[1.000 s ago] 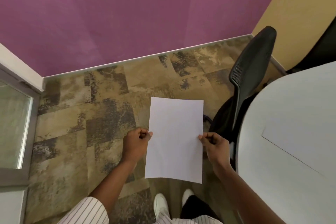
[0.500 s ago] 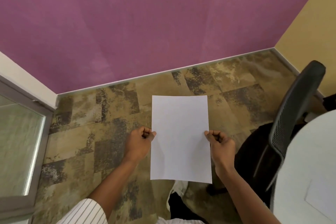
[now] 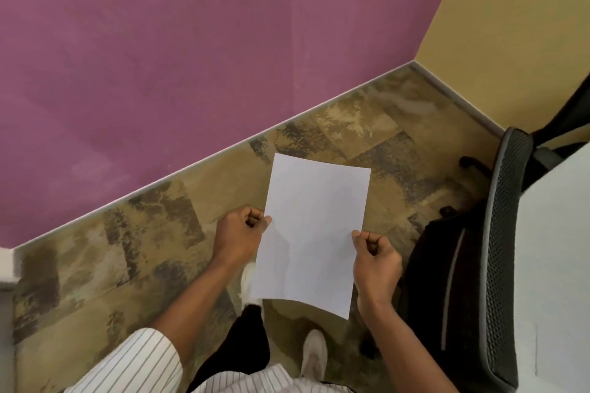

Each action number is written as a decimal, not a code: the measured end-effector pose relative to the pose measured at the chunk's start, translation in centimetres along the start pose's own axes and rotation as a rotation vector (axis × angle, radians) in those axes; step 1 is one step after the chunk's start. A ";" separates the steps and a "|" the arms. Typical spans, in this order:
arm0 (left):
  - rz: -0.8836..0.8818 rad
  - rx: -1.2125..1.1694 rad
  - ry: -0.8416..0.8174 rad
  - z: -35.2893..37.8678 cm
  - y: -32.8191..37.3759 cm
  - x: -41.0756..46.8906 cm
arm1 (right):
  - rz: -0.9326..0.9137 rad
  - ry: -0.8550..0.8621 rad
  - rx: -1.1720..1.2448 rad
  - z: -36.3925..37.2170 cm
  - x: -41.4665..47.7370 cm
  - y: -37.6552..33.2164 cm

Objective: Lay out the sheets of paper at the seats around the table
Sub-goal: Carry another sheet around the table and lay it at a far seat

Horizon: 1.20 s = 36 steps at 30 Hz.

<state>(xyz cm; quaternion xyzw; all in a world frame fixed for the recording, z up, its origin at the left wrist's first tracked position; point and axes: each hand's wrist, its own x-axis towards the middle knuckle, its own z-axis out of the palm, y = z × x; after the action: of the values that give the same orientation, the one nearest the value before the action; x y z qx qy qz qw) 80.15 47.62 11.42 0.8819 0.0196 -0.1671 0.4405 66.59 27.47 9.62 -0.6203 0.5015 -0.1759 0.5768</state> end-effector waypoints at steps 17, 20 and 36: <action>0.383 0.134 -0.419 1.2 14.9 27.3 | 0.103 0.424 0.161 11.8 11.0 -11.8; 0.438 0.134 -0.453 1.8 17.6 30.5 | 0.116 0.460 0.211 12.8 12.5 -13.3; 0.583 0.245 -0.626 15.2 29.7 39.9 | 0.138 0.600 0.313 9.5 27.0 -16.5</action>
<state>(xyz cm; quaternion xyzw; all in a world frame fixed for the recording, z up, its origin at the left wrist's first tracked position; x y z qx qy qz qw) 118.92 13.06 13.38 0.8031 -0.3843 -0.2959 0.3461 92.80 7.55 12.06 -0.4095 0.6565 -0.3860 0.5024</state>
